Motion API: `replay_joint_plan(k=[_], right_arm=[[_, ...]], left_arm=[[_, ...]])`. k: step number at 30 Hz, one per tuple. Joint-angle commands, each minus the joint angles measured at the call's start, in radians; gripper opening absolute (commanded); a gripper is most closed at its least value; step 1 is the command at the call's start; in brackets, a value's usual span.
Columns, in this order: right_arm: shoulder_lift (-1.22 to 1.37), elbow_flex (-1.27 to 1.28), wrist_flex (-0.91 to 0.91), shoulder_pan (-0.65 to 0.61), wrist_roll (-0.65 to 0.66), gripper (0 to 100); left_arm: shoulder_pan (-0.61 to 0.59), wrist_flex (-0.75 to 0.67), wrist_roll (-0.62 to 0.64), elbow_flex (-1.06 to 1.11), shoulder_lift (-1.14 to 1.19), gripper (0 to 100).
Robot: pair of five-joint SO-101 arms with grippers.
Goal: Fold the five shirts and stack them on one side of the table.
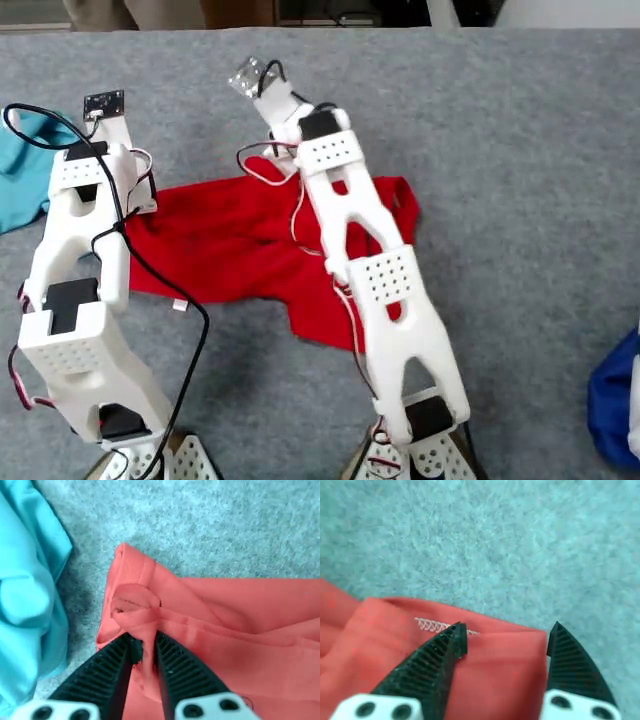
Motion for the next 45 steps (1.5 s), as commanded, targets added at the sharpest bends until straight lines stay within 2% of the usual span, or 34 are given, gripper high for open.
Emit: replay_joint_plan(k=[1,10,17,20,26,29,32,36,45], right_arm=[[0.071,-0.133,-0.043,-0.005,0.012,27.0],[0.165,-0.246,-0.087,0.030,0.014,24.6],[0.183,-0.239,-0.104,0.062,0.012,0.3],[0.180,-0.246,-0.106,0.074,0.006,0.9],[0.179,-0.415,-0.095,0.091,0.005,0.5],[0.174,-0.499,-0.032,0.091,0.005,0.5],[0.101,-0.479,0.060,0.088,-0.002,0.5],[-0.021,-0.470,0.190,0.094,-0.123,0.5],[-0.194,-0.470,0.437,0.124,-0.164,0.5]], left_arm=[[-0.011,0.006,0.003,-0.031,-0.047,2],[-0.011,0.006,0.003,-0.031,-0.047,2],[-0.011,0.006,0.003,-0.031,-0.047,2],[-0.011,0.006,0.000,-0.031,-0.047,2],[-0.012,0.006,-0.002,-0.031,-0.047,2],[-0.012,0.006,-0.003,-0.031,-0.047,2],[-0.012,0.006,-0.003,-0.031,-0.047,2],[-0.012,0.006,-0.003,-0.031,-0.047,2],[-0.011,0.035,0.000,-0.078,-0.064,2]])
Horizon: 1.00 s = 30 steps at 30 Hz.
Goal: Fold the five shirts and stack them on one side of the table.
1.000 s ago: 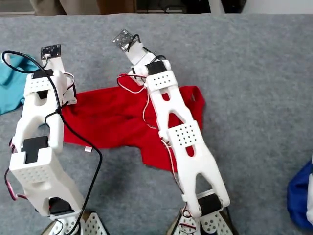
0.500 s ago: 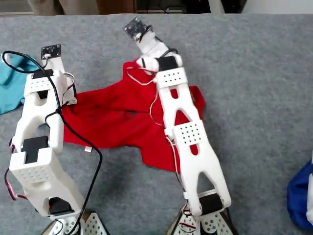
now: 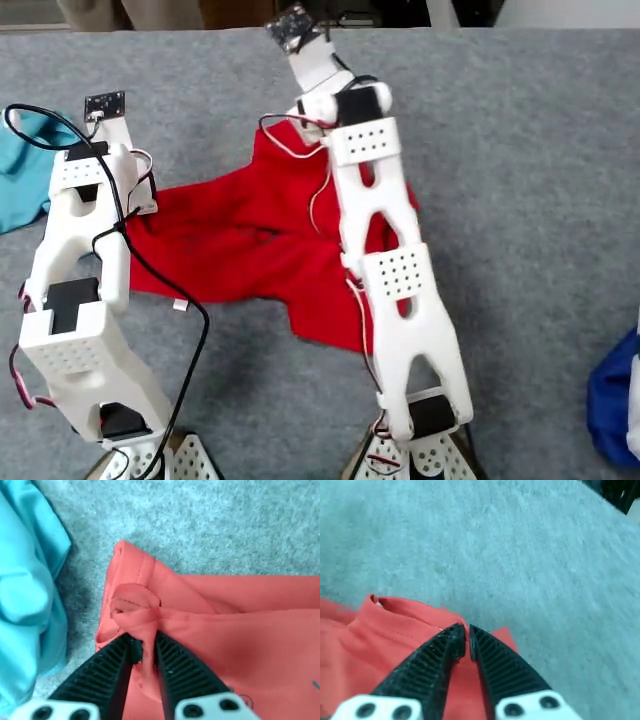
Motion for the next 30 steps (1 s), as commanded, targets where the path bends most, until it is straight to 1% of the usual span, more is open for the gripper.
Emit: replay_joint_plan(k=[1,3,6,8,9,13,16,19,24,27,30], right_arm=[[-0.151,-0.041,0.075,0.047,-0.038,0.5],[-0.200,-0.041,0.135,0.071,-0.044,0.5],[-0.262,-0.036,0.250,0.108,-0.041,0.5],[-0.309,0.007,0.245,0.136,-0.041,0.5],[-0.348,0.044,0.245,0.148,-0.041,0.5],[-0.541,0.341,0.245,0.171,-0.041,0.5],[-0.722,0.618,0.244,0.202,-0.014,0.5],[-0.900,0.829,0.244,0.248,0.058,0.5],[-1.127,1.056,0.242,0.337,0.149,0.5],[-1.225,1.251,0.244,0.338,0.166,0.5],[-1.319,1.448,0.244,0.303,0.198,0.5]], left_arm=[[-0.008,0.043,-0.002,-0.097,-0.068,2],[0.006,0.083,-0.002,-0.144,-0.077,2],[0.058,0.160,-0.003,-0.222,-0.090,2],[0.110,0.222,-0.011,-0.275,-0.090,2],[0.137,0.261,-0.035,-0.296,-0.088,2],[0.229,0.425,-0.149,-0.390,-0.088,2],[0.270,0.532,-0.157,-0.445,-0.087,2],[0.269,0.583,-0.157,-0.477,-0.085,2],[0.255,0.655,-0.158,-0.485,-0.091,2],[0.235,0.683,-0.158,-0.479,-0.091,2],[0.193,0.686,-0.158,-0.476,-0.090,2]])
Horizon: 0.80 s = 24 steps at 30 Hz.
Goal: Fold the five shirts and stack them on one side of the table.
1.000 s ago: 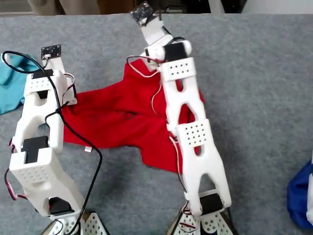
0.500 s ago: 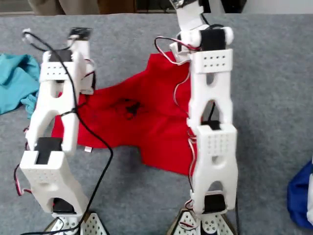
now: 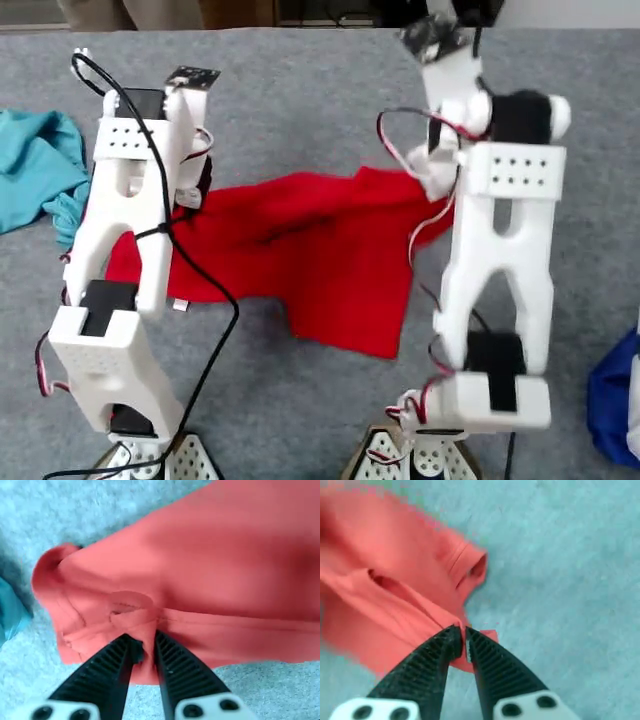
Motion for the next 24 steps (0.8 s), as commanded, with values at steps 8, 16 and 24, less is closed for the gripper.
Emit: replay_joint_plan(k=[8,16,24], right_arm=[[-0.295,0.489,0.014,-0.079,0.043,0.5],[-0.335,0.730,0.003,-0.128,0.040,0.5],[-0.334,0.777,-0.028,-0.133,0.034,0.8]], left_arm=[[-0.169,0.012,-0.006,-0.038,-0.061,2],[-0.218,0.012,-0.006,-0.038,-0.065,2],[-0.199,0.012,-0.005,0.014,-0.061,2]])
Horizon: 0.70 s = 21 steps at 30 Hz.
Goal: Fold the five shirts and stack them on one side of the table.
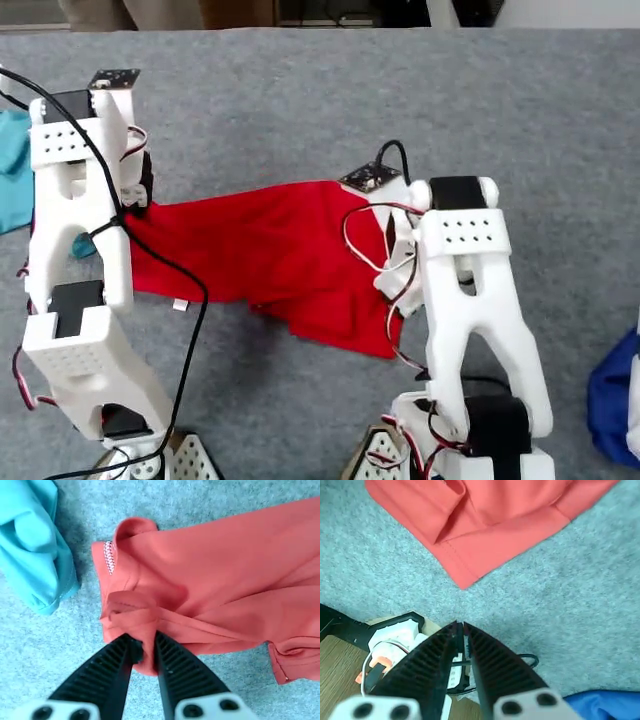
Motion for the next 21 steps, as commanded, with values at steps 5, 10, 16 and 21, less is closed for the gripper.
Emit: replay_joint_plan(k=[5,10,16,21], right_arm=[[-0.047,0.007,-0.034,-0.081,-0.127,10.4],[-0.045,0.007,-0.061,-0.248,-0.233,16.3],[-0.033,0.012,-0.160,-0.360,-0.338,16.2],[0.090,0.065,-0.239,-0.357,-0.342,16.2]], left_arm=[[0.012,0.006,-0.005,0.049,-0.061,2],[0.011,0.006,-0.003,0.049,-0.061,2],[0.002,0.008,-0.002,0.049,-0.067,2],[0.002,0.008,-0.003,0.051,-0.067,2]])
